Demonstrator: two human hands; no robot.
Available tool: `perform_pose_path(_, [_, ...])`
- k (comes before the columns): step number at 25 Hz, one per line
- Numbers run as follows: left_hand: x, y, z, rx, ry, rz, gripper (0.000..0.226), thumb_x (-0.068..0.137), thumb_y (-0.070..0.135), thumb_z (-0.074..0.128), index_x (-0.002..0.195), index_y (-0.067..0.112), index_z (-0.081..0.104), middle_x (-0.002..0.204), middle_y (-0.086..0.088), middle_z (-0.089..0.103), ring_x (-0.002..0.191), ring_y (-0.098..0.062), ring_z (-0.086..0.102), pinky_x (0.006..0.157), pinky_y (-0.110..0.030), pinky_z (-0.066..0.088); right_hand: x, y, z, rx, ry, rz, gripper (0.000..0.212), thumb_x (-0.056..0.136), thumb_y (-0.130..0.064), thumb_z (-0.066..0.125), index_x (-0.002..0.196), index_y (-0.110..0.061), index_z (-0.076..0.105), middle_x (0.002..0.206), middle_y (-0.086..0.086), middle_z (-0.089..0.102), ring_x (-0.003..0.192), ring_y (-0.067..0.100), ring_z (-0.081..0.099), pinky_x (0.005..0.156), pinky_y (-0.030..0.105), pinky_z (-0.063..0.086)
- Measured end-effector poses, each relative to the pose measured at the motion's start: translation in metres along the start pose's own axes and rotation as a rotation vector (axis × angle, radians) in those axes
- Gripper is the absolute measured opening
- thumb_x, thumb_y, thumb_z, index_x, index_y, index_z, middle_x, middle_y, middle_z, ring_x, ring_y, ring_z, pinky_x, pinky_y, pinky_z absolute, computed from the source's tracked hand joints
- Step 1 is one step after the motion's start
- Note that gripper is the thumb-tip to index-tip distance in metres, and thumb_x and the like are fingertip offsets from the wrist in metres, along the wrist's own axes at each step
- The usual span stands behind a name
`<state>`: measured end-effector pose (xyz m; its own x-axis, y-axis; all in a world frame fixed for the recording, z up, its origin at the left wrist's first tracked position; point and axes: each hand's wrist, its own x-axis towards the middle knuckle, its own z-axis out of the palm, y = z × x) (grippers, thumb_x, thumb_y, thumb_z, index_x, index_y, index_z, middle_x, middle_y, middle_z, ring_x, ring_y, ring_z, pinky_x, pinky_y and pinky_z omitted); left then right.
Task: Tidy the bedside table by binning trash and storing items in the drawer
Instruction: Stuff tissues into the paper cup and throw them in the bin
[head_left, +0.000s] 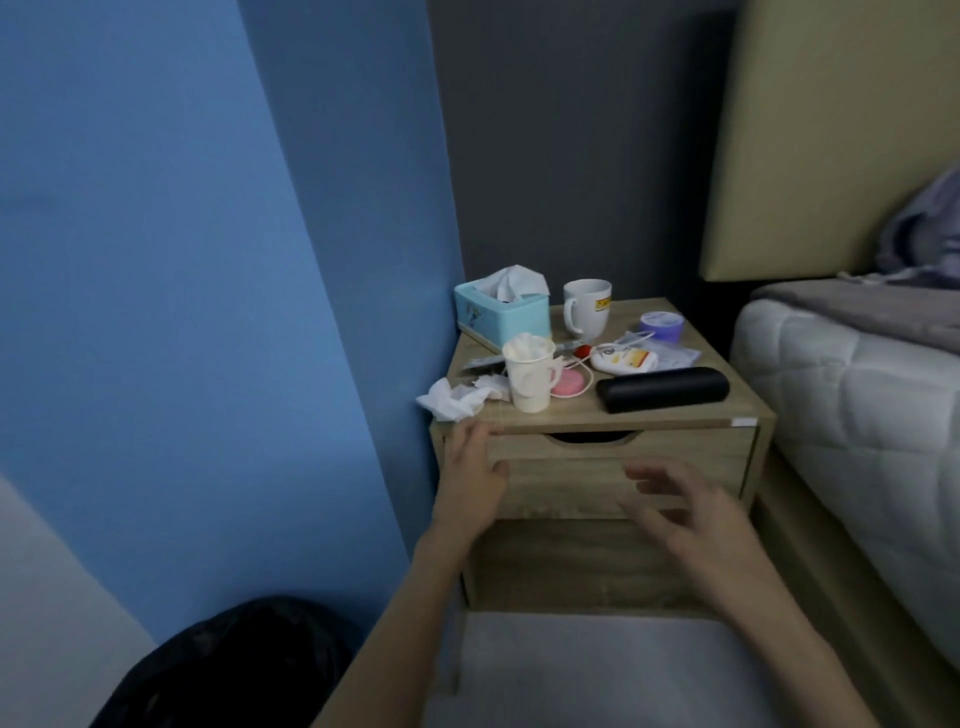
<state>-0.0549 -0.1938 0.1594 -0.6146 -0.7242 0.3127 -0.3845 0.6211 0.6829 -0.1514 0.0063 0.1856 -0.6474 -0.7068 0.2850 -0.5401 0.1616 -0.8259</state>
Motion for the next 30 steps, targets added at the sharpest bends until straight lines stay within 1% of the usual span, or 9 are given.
perform_pose_path(2, [0.02,-0.025,0.003,0.043,0.009,-0.064,0.049,0.084,0.002,0.054,0.132,0.009,0.045,0.151,-0.01,0.025,0.141,-0.025,0.024,0.109,-0.028,0.025,-0.006,0.01,-0.004,0.028,0.009,0.014,0.017,0.076,-0.026,0.069,0.088,-0.037,0.064,0.103,-0.005,0.065,0.097,0.009,0.061,0.081,0.016,0.047])
perform_pose_path(5, [0.053,-0.049,0.01,0.033,0.008,-0.1,0.048,0.089,0.01,0.053,0.136,0.008,0.042,0.154,-0.011,0.025,0.144,-0.027,0.019,0.115,-0.034,0.021,-0.017,0.027,0.0,0.01,0.013,0.081,0.028,0.068,-0.042,0.072,0.09,-0.049,0.057,0.097,-0.007,0.067,0.09,0.009,0.062,0.071,-0.001,0.041])
perform_pose_path(7, [0.066,-0.056,0.017,0.138,-0.105,-0.081,0.047,0.093,0.018,0.049,0.139,0.009,0.039,0.153,-0.01,0.028,0.144,-0.028,0.017,0.117,-0.037,0.017,-0.013,0.033,0.011,-0.054,0.012,0.076,0.026,0.072,-0.028,0.073,0.088,-0.044,0.061,0.103,-0.001,0.064,0.099,0.02,0.061,0.076,0.005,0.042])
perform_pose_path(10, [0.075,-0.056,0.025,0.291,-0.266,-0.043,0.052,0.094,0.023,0.045,0.144,0.014,0.031,0.157,-0.008,0.018,0.147,-0.026,0.009,0.119,-0.044,0.011,0.024,0.034,0.036,-0.256,0.002,-0.038,0.046,0.079,-0.019,0.068,0.122,-0.025,0.053,0.128,0.001,0.053,0.12,0.027,0.051,0.097,0.034,0.04])
perform_pose_path(12, [0.074,-0.051,0.026,0.287,-0.252,-0.034,0.053,0.093,0.024,0.047,0.144,0.017,0.031,0.159,-0.007,0.012,0.147,-0.025,0.008,0.119,-0.046,0.011,0.058,0.033,0.051,-0.35,-0.023,-0.058,0.059,0.082,-0.02,0.064,0.136,-0.019,0.04,0.146,0.001,0.038,0.131,0.024,0.04,0.106,0.036,0.034])
perform_pose_path(16, [0.066,-0.041,0.023,0.233,-0.122,0.024,0.049,0.088,0.014,0.051,0.136,0.018,0.041,0.158,-0.006,0.015,0.145,-0.024,0.016,0.117,-0.039,0.021,0.109,0.04,0.072,-0.471,-0.056,-0.039,0.067,0.084,-0.017,0.061,0.143,-0.012,0.028,0.154,0.007,0.023,0.143,0.023,0.015,0.114,0.036,0.02])
perform_pose_path(19, [0.054,-0.036,0.018,0.237,-0.054,0.062,0.046,0.081,0.005,0.052,0.126,0.013,0.05,0.151,-0.01,0.029,0.141,-0.025,0.024,0.114,-0.037,0.027,0.12,0.046,0.076,-0.503,-0.165,0.025,0.068,0.083,-0.018,0.062,0.141,-0.009,0.029,0.15,0.012,0.03,0.139,0.026,0.026,0.112,0.035,0.026])
perform_pose_path(23, [0.041,-0.031,-0.002,0.257,-0.084,-0.043,0.047,0.08,0.003,0.049,0.126,0.012,0.052,0.151,-0.007,0.033,0.141,-0.025,0.029,0.114,-0.041,0.029,0.11,0.022,0.062,-0.424,-0.183,0.077,0.068,0.082,-0.019,0.064,0.141,-0.014,0.03,0.148,0.008,0.035,0.135,0.024,0.035,0.11,0.036,0.033])
perform_pose_path(30, [0.0,0.094,-0.088,0.089,-0.19,-0.031,0.042,0.075,0.006,0.04,0.111,0.013,0.061,0.128,-0.004,0.054,0.12,-0.02,0.049,0.103,-0.032,0.042,0.075,-0.115,-0.038,-0.262,-0.254,0.128,0.06,0.082,-0.02,0.063,0.136,-0.018,0.038,0.135,0.006,0.052,0.12,0.024,0.051,0.1,0.029,0.041])
